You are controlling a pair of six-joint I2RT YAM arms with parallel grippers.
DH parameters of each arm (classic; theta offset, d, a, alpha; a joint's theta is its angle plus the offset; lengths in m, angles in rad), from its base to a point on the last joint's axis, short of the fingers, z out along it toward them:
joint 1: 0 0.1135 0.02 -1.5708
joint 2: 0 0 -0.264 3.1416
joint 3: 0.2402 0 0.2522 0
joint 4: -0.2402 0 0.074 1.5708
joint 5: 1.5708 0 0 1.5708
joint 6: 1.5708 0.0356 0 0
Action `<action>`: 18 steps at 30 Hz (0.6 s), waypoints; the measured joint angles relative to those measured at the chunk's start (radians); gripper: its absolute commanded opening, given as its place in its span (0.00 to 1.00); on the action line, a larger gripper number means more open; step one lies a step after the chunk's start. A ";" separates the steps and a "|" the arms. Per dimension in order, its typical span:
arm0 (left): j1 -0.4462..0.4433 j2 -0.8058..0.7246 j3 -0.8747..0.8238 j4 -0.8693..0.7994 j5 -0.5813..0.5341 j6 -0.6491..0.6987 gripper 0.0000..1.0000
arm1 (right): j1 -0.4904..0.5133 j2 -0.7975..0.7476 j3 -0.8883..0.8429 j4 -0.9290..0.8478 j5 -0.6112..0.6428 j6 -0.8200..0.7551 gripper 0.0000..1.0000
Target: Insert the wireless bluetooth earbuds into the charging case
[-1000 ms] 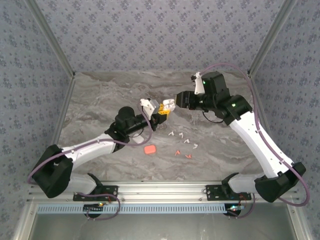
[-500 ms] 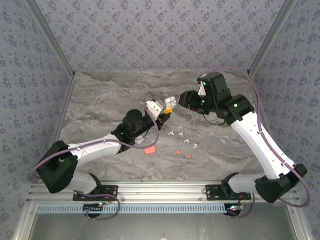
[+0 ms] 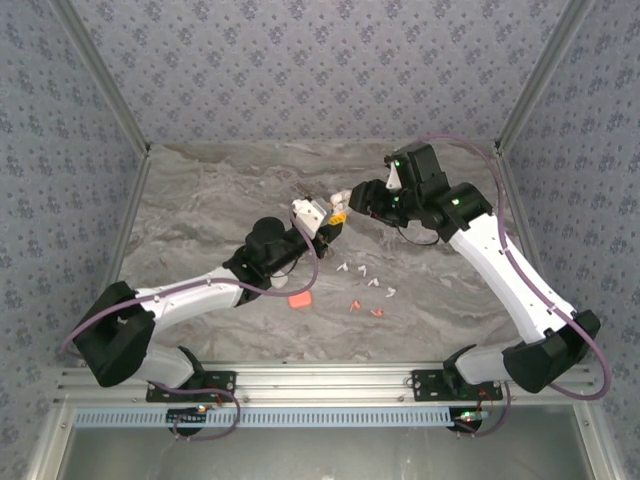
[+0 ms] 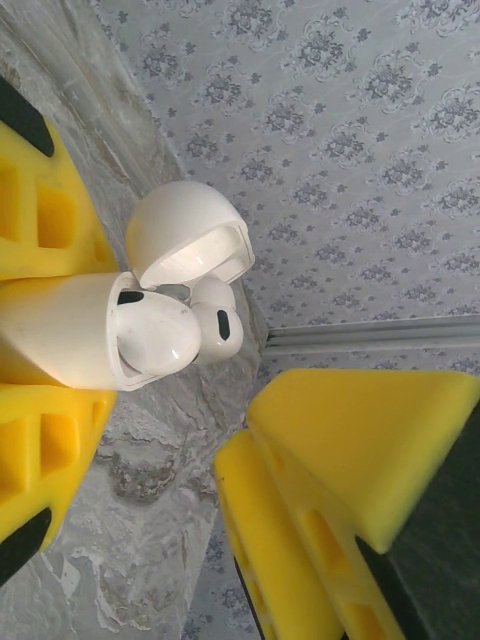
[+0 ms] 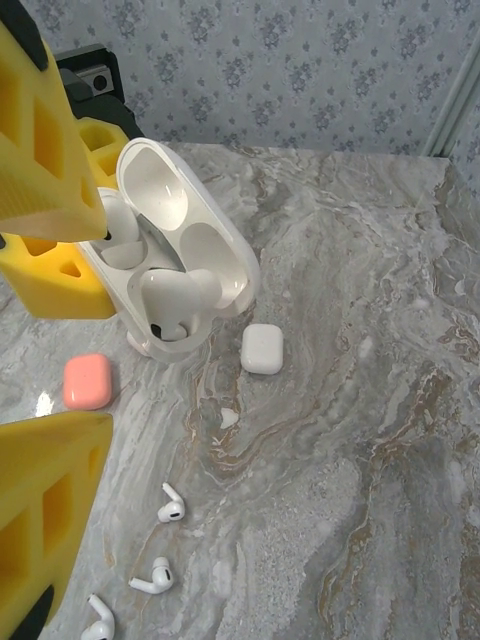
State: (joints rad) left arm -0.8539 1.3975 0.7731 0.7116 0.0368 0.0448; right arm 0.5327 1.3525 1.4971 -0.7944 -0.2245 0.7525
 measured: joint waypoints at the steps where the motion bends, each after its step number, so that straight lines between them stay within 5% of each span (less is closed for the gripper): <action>1: 0.000 0.002 0.000 0.000 0.000 0.000 0.00 | 0.000 0.001 0.000 0.001 0.000 0.000 0.50; 18: 0.000 0.014 0.002 -0.002 0.007 0.000 0.00 | 0.000 0.036 0.000 0.020 -0.003 0.000 0.45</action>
State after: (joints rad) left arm -0.8539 1.4120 0.7753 0.7101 0.0437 0.0452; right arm 0.5327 1.3888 1.4975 -0.7746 -0.2279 0.7521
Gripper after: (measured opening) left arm 0.196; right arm 0.454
